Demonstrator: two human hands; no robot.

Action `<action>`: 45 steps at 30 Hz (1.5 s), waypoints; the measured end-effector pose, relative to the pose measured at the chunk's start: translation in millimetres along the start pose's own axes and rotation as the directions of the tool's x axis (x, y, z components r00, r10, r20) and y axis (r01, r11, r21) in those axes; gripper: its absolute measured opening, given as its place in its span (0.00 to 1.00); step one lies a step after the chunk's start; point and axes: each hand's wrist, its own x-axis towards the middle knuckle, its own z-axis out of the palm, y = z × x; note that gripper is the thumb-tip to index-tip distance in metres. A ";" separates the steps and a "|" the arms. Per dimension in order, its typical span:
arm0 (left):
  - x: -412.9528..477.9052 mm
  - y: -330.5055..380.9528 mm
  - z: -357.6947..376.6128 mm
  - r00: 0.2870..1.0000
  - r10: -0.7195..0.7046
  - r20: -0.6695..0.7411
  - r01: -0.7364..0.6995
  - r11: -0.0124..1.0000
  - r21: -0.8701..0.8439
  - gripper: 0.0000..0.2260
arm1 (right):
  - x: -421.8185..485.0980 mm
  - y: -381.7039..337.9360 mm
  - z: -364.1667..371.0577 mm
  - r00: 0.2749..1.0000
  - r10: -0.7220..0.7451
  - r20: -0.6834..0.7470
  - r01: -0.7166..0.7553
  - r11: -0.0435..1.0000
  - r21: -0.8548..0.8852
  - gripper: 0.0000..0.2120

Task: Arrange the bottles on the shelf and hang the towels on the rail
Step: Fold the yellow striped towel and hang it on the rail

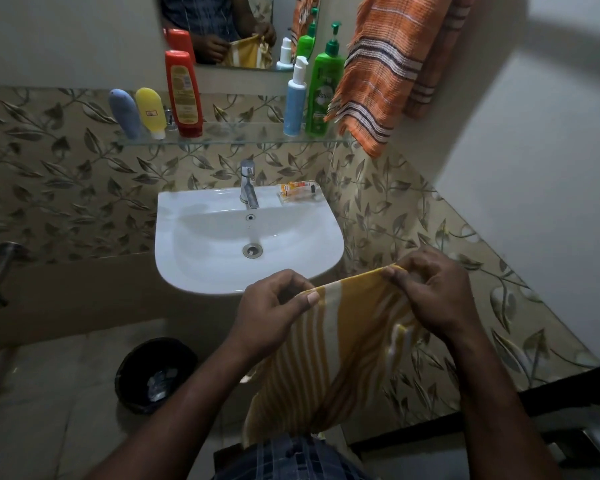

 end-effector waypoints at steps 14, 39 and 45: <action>10.0 3.0 -0.1 0.939 -0.053 0.339 -0.071 0.936 0.344 0.06 | 1.2 -16.0 -9.0 0.995 0.014 -0.102 -0.008 0.998 0.056 0.08; 13.9 7.5 5.8 0.941 -0.136 -0.309 0.145 0.989 0.005 0.07 | 7.3 -9.2 -13.3 0.985 0.005 -0.170 0.011 0.996 0.092 0.07; 12.4 8.5 7.4 0.932 -0.086 -0.352 0.113 0.992 0.056 0.09 | 6.2 -7.1 -13.8 0.985 -0.012 -0.172 0.028 0.996 0.089 0.06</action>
